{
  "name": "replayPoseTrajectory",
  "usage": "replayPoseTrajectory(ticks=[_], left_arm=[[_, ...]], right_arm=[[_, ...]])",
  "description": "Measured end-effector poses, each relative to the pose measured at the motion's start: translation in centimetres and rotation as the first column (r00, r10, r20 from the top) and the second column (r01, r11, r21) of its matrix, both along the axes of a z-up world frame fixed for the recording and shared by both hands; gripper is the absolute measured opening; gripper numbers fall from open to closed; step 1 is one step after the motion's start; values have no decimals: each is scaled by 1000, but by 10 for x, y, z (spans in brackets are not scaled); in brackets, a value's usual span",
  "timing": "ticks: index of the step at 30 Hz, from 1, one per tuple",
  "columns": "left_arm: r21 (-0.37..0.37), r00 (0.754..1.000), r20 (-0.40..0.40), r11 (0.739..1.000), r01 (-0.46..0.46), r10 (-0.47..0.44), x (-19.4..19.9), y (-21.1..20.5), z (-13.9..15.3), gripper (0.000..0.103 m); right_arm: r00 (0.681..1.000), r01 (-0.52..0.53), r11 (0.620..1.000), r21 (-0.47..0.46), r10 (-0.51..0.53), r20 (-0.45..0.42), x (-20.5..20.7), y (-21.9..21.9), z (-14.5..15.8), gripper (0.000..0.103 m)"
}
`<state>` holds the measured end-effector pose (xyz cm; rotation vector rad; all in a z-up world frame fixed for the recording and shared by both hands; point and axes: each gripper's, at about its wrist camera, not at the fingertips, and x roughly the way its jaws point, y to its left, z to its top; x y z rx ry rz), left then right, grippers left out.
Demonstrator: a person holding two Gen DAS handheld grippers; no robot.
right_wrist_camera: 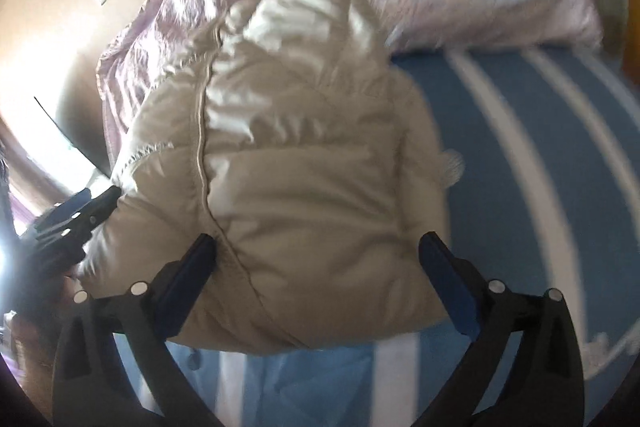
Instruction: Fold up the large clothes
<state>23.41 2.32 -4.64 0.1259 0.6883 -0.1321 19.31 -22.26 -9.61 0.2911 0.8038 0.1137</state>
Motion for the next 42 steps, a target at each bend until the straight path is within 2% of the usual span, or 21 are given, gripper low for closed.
replayPoseTrajectory(ticks=[4, 8, 13, 17, 21, 25, 31, 37, 42], left_arm=[[-12, 999, 39, 1000, -9, 10, -14, 5, 8, 102], [1, 997, 77, 1000, -19, 19, -31, 7, 16, 102], [-2, 995, 91, 999, -36, 36, -51, 14, 25, 102], [1, 996, 61, 998, -62, 62, -64, 21, 26, 102], [-13, 996, 23, 996, -90, 90, -84, 28, 21, 102], [10, 992, -8, 992, -125, 125, -108, 27, 9, 102], [14, 989, -77, 992, -128, 129, -135, 19, -6, 102], [14, 978, -166, 992, -129, 129, -145, 17, -16, 102], [9, 972, -200, 992, -124, 123, -149, 14, -17, 102]], right_arm=[[994, 81, 986, -147, -68, 90, -21, 3, 27, 101], [981, 149, 971, -189, -121, 153, -41, 2, 47, 101], [977, 173, 955, -240, -135, 165, -58, 4, 57, 101], [984, 153, 948, -277, -121, 129, -69, 12, 63, 101], [988, 143, 954, -264, -121, 96, -85, 19, 62, 101], [986, 160, 951, -263, -143, 84, -107, 28, 56, 101], [990, 142, 955, -259, -138, 34, -132, 45, 43, 101], [992, 121, 946, -300, -123, 12, -147, 61, 35, 101], [994, 97, 935, -342, -107, -9, -151, 70, 35, 101]])
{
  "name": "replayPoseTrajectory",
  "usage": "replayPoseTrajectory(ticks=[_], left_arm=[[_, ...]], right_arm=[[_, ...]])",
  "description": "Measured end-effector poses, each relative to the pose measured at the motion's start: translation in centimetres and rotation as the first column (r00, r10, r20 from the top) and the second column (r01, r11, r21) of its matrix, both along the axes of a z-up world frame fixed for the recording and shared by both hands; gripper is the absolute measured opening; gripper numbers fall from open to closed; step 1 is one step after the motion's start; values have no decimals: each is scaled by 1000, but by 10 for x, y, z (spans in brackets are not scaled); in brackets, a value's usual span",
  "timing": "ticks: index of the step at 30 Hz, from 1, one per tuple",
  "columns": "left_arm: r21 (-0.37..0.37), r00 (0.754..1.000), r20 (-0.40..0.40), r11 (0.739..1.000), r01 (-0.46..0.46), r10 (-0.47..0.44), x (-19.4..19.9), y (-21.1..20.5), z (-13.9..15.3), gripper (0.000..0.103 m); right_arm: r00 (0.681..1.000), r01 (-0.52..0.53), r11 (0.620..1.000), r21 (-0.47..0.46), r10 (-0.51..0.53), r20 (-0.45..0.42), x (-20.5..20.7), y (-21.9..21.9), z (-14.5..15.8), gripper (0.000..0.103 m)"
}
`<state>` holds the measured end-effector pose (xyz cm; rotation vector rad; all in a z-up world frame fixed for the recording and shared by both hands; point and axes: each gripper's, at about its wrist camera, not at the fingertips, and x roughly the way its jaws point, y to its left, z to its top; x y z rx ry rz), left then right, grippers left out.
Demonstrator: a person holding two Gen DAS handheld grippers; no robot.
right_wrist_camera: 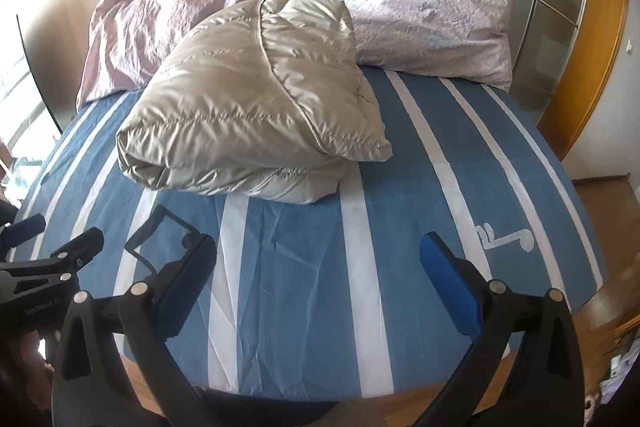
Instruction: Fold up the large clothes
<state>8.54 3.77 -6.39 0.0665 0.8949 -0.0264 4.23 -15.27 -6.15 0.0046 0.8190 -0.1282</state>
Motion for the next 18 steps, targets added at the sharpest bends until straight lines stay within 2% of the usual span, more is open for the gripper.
replayPoseTrajectory(ticks=[9, 18], left_arm=[[43, 1000, 14, 999, -1, 0, -3, -6, 5, 102], [51, 1000, 3, 999, -12, 12, 2, -4, 4, 102]], right_arm=[[1000, -7, 1000, -14, 7, -23, 1, -2, 1, 101], [999, -16, 1000, -17, 15, -50, 4, -2, -3, 101]])
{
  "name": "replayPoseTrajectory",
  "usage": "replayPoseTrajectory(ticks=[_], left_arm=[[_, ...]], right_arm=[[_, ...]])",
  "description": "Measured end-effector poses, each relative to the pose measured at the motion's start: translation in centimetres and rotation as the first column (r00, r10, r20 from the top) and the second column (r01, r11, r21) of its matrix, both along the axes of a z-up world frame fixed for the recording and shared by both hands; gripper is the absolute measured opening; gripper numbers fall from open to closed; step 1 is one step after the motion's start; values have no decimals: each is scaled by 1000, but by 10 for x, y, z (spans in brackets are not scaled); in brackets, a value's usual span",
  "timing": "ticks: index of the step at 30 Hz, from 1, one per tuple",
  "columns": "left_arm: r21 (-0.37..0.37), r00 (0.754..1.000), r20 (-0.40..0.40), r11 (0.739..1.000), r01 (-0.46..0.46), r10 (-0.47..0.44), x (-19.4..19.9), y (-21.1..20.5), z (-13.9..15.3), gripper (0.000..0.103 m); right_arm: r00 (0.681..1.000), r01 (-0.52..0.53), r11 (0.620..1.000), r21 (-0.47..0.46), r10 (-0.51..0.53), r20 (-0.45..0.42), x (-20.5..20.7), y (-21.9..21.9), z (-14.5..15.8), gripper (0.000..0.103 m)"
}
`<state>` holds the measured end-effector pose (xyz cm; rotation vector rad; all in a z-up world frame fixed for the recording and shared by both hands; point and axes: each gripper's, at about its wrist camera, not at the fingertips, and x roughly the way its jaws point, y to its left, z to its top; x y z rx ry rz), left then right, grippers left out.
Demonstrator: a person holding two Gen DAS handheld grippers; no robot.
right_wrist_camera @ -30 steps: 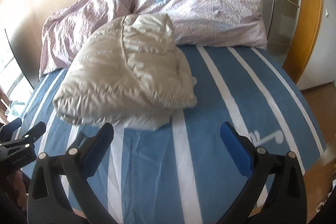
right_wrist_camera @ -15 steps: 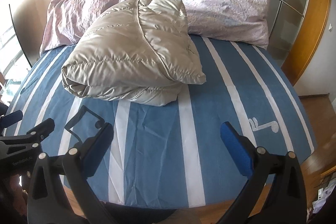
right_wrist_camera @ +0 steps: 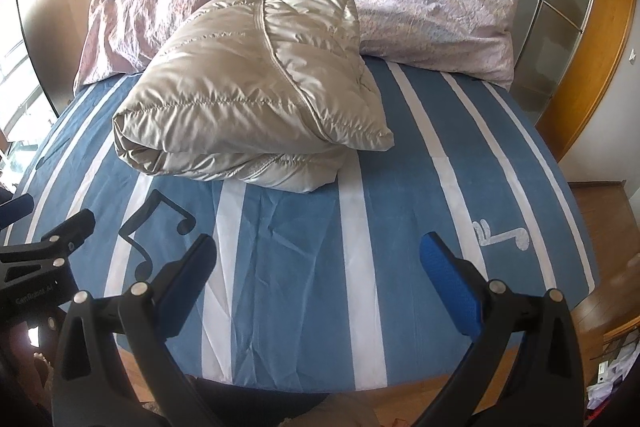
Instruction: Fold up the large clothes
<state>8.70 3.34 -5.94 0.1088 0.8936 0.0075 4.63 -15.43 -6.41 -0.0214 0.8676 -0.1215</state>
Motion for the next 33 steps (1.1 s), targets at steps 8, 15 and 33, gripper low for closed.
replayPoseTrajectory(ticks=[8, 15, 33], left_arm=[[-6, 1000, -10, 1000, 1, -1, 1, -1, -1, 102], [-10, 1000, -14, 1000, -1, 1, 2, 0, -2, 102], [-9, 1000, -17, 1000, -1, 1, 2, -1, -2, 102]], right_arm=[[1000, 0, 1000, -2, 0, -11, 1, 1, -3, 101], [1000, 6, 1000, -1, -6, -18, 3, -1, -4, 101], [1000, 5, 1000, -3, -5, -19, 3, 0, -4, 101]])
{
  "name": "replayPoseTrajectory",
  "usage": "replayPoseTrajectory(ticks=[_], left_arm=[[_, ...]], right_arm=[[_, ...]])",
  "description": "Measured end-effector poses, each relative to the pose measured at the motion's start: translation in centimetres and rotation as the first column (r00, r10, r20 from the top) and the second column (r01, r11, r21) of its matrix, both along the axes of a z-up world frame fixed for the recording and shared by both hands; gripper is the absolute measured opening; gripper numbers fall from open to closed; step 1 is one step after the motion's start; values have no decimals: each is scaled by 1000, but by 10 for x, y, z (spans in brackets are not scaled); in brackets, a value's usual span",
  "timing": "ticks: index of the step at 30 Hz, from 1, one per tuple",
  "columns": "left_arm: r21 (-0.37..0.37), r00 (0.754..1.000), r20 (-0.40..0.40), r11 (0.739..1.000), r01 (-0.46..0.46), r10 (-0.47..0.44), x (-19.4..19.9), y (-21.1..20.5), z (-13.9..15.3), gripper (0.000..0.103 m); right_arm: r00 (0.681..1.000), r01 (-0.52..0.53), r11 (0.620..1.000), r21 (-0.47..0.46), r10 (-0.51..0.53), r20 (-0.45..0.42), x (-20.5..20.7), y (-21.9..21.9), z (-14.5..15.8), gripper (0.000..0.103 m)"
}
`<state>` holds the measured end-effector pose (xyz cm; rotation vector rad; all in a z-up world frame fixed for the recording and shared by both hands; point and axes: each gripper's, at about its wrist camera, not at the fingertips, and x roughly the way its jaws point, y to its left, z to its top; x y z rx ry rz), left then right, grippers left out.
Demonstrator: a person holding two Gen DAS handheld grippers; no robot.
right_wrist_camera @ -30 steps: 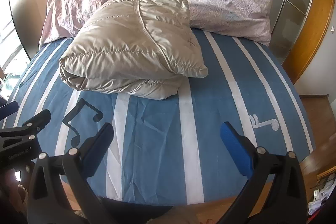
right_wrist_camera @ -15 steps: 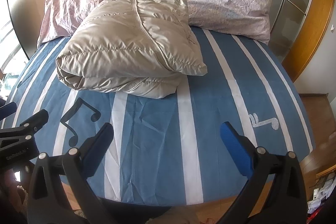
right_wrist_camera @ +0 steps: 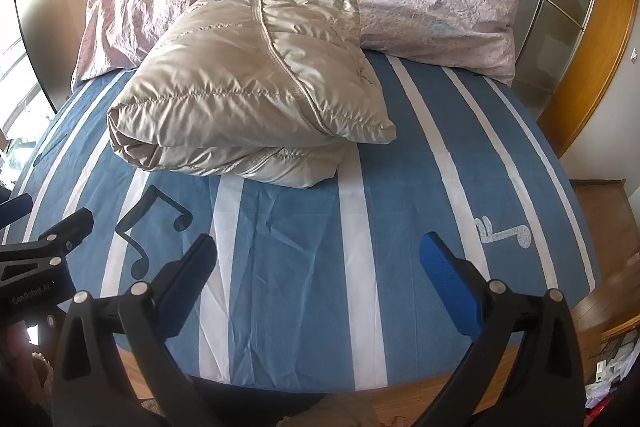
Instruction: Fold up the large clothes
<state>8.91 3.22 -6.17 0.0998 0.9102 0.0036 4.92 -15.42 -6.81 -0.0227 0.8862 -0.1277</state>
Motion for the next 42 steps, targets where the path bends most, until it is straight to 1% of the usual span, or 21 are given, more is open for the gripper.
replayPoseTrajectory(ticks=[12, 16, 21, 24, 28, 42], left_arm=[[-4, 1000, -5, 1000, 11, -11, 0, -3, -2, 102], [-15, 1000, -10, 1000, 16, -16, 1, -5, -2, 102], [-51, 999, -24, 998, 40, -42, 2, -7, -3, 102], [-92, 997, -48, 994, 58, -63, 4, -7, -5, 102], [-120, 996, -61, 991, 56, -63, 5, -4, -6, 102], [-122, 996, -57, 991, 56, -63, 4, -3, -5, 102]], right_arm=[[1000, 8, 1000, 2, -8, -5, 0, -2, -1, 101], [1000, 8, 1000, 2, -8, -3, 0, -4, -1, 101], [1000, 11, 1000, 9, -11, -6, 0, -6, -1, 101], [1000, 16, 1000, 11, -16, -8, 0, -7, -1, 101], [1000, 18, 1000, 9, -18, -6, 0, -8, -1, 101], [1000, 12, 1000, 9, -12, -12, 0, -8, -1, 101]])
